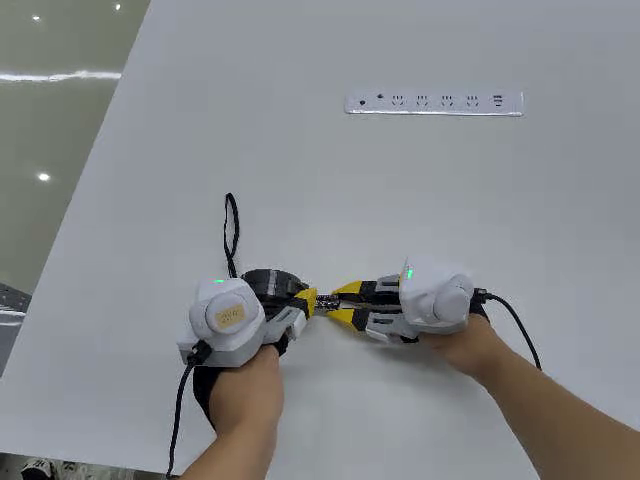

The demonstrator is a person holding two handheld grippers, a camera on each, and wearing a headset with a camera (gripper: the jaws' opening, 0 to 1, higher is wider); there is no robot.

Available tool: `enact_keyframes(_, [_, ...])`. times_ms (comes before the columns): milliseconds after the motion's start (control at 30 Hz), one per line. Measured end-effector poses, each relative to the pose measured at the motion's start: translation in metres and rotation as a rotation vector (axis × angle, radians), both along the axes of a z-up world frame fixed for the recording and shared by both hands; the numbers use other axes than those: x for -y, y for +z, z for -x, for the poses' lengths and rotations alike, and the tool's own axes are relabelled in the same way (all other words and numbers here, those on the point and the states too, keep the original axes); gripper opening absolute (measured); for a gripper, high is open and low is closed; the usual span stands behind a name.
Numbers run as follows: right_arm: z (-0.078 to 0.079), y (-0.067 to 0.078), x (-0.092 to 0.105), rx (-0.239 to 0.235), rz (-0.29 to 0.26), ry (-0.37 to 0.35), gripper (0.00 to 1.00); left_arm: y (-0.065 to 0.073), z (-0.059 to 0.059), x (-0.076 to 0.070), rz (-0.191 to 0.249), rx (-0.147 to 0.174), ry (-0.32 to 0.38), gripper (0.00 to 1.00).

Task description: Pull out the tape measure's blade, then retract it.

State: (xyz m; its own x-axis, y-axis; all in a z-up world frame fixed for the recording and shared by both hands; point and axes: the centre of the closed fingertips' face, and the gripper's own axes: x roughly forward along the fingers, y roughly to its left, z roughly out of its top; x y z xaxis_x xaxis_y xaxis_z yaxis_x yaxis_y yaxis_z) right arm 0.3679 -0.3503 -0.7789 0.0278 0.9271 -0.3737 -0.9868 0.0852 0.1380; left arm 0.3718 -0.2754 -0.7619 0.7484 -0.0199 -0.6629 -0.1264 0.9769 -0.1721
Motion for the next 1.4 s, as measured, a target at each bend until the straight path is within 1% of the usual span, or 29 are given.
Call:
enact_keyframes(167, [0.000,0.000,-0.004,-0.002,0.001,0.008,0.13,0.000,0.000,0.000,0.002,0.001,0.000,0.63])
enact_keyframes(567, [0.001,0.000,-0.016,0.019,0.003,0.029,0.12,0.000,0.000,-0.001,0.007,0.004,-0.001,0.63])
enact_keyframes(1000, [0.000,0.000,-0.024,0.022,0.005,0.048,0.12,0.000,0.000,-0.001,0.018,0.006,0.005,0.63])
enact_keyframes(1033, [0.001,0.000,-0.024,0.027,0.009,0.056,0.12,0.000,0.000,-0.001,0.016,0.005,0.003,0.63])
enact_keyframes(1067, [0.001,0.000,-0.024,0.022,0.007,0.054,0.12,0.000,0.000,-0.001,0.016,0.006,0.004,0.63])
enact_keyframes(1267, [0.001,0.000,-0.024,0.026,0.007,0.052,0.12,0.001,0.000,-0.001,0.014,0.007,0.003,0.63])
enact_keyframes(1400, [0.001,0.000,-0.024,0.034,0.007,0.056,0.13,0.000,0.000,-0.001,0.014,0.008,0.002,0.63])
